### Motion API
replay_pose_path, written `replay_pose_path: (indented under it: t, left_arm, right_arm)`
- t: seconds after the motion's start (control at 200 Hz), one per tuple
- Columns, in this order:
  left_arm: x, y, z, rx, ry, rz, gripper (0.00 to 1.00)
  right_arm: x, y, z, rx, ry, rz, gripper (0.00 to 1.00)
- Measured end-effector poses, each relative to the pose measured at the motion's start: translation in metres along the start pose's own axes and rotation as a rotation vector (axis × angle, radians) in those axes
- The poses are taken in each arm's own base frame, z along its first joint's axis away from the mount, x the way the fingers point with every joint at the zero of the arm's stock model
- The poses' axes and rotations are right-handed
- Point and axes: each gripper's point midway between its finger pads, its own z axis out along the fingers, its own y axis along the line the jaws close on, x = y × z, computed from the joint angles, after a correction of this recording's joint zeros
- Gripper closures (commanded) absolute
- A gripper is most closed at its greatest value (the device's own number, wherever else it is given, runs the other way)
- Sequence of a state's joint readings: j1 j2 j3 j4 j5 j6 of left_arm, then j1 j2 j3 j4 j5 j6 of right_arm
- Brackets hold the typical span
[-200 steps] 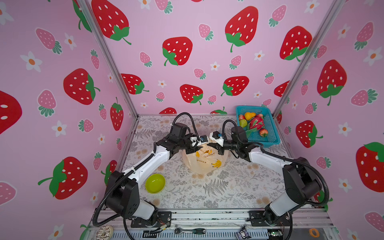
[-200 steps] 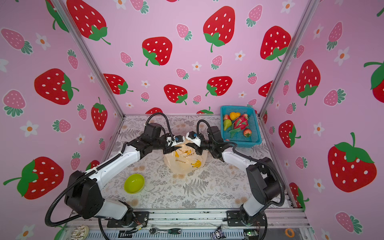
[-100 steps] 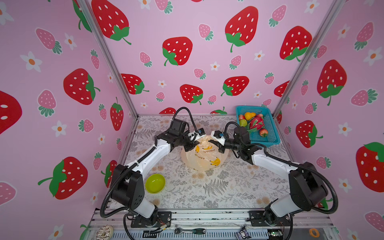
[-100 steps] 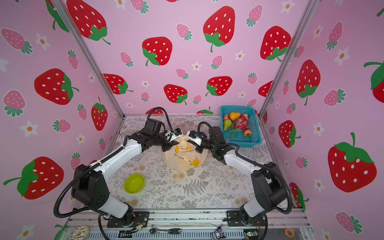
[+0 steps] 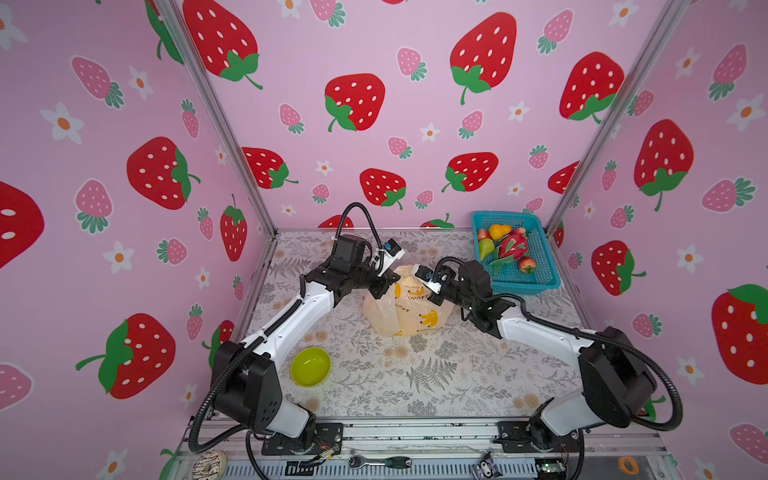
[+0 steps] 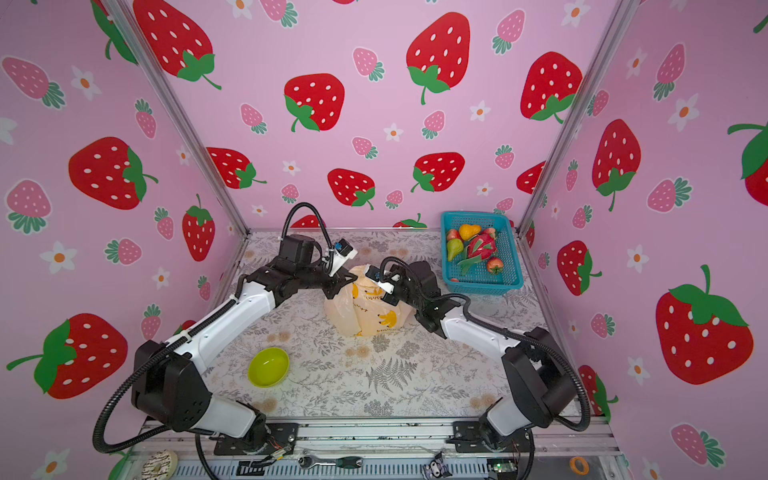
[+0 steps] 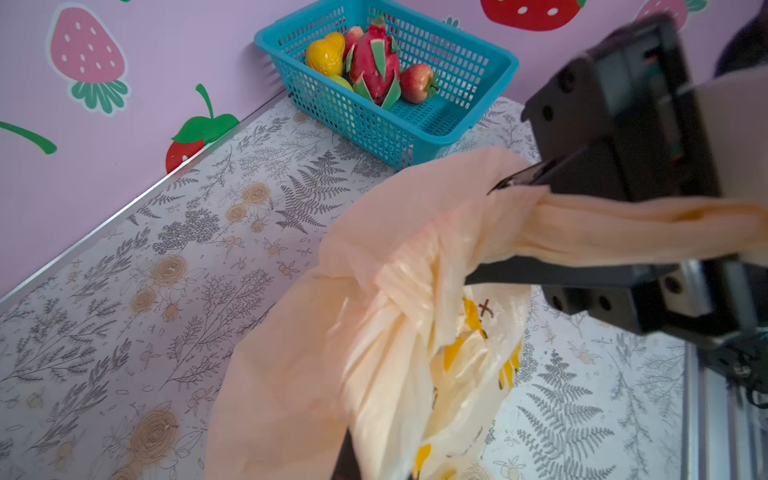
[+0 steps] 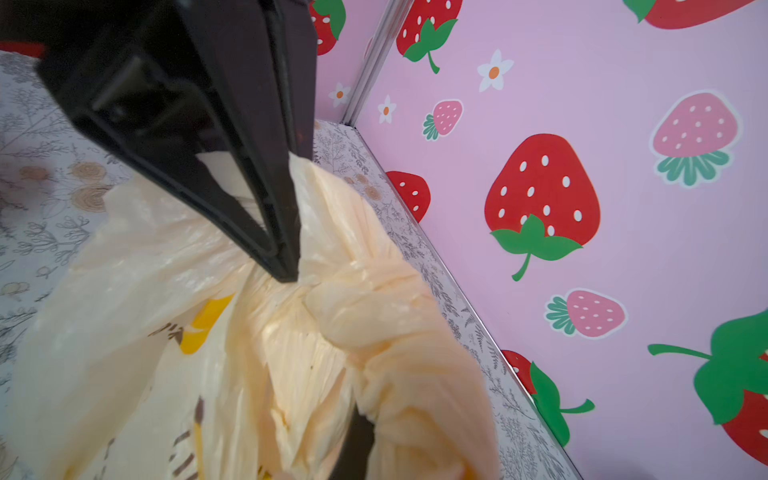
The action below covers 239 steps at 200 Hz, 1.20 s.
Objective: Place the fake fruits into the plastic bag and tie a complex knot
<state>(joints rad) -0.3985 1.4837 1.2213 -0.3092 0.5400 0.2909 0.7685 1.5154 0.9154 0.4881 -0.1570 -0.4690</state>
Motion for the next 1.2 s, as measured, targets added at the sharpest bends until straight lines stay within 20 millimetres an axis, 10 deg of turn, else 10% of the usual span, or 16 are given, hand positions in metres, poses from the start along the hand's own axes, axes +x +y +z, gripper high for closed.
replay_pose_path:
  t: [0.295, 0.79, 1.006, 1.196]
  left_arm:
    - [0.01, -0.022, 0.011, 0.036, 0.01, -0.087, 0.85]
    - [0.0, 0.002, -0.008, -0.097, -0.042, -0.038, 0.4]
    - [-0.007, 0.011, 0.008, -0.071, 0.012, 0.0, 0.41]
    - [-0.003, 0.017, 0.02, -0.059, 0.052, 0.022, 0.62]
  right_arm:
    - [-0.004, -0.014, 0.005, 0.129, 0.005, 0.096, 1.0]
    - [-0.005, -0.004, 0.001, 0.064, 0.001, 0.061, 1.0]
    - [-0.007, 0.001, 0.001, 0.035, -0.013, 0.058, 1.0]
    - [-0.008, 0.002, 0.001, 0.026, -0.016, 0.058, 1.0]
